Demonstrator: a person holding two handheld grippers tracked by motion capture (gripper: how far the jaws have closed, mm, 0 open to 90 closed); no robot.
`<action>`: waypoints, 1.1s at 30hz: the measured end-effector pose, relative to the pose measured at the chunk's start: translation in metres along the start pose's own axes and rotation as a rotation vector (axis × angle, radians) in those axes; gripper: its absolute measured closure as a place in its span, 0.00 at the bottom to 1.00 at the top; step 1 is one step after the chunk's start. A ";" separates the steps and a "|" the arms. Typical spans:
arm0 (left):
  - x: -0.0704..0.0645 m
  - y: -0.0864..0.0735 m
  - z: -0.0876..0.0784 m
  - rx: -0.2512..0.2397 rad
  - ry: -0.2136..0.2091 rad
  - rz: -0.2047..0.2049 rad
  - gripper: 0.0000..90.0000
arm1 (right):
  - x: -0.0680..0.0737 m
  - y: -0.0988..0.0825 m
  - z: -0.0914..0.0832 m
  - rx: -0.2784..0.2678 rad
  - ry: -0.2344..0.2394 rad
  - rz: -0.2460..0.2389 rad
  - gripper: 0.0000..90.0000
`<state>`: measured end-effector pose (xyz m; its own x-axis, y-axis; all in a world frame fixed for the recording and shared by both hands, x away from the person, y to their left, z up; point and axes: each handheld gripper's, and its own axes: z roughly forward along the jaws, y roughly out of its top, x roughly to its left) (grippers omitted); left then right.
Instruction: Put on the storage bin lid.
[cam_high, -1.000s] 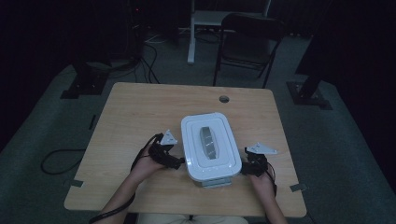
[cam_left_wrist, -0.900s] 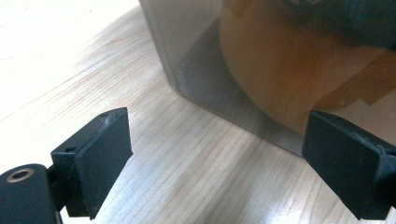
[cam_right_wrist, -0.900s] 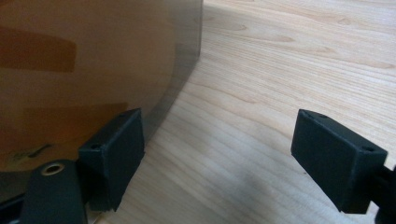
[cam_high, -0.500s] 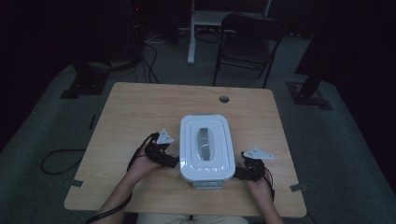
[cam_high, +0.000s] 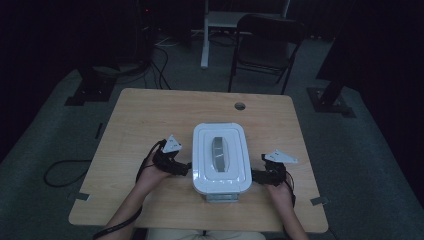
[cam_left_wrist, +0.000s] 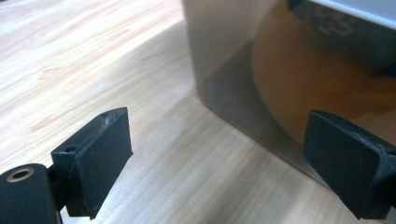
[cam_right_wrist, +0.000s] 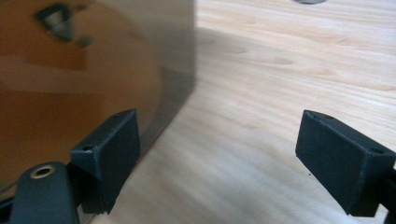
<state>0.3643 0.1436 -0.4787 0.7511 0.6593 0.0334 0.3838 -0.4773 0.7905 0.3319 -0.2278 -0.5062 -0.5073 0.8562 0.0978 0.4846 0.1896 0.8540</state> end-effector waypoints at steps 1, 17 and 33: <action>0.002 -0.001 -0.001 -0.018 0.005 -0.016 0.10 | -0.002 0.001 0.001 -0.003 -0.005 0.006 0.15; 0.015 -0.013 -0.019 -0.036 0.034 -0.048 0.10 | -0.016 0.001 -0.004 -0.036 -0.080 0.032 0.15; 0.031 -0.036 -0.040 0.005 0.068 -0.091 0.10 | -0.036 -0.015 -0.026 -0.025 -0.150 0.064 0.15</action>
<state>0.3526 0.2046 -0.4822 0.6752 0.7376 0.0034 0.4515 -0.4170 0.7888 0.3244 -0.2743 -0.5097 -0.3631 0.9286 0.0764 0.4938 0.1222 0.8609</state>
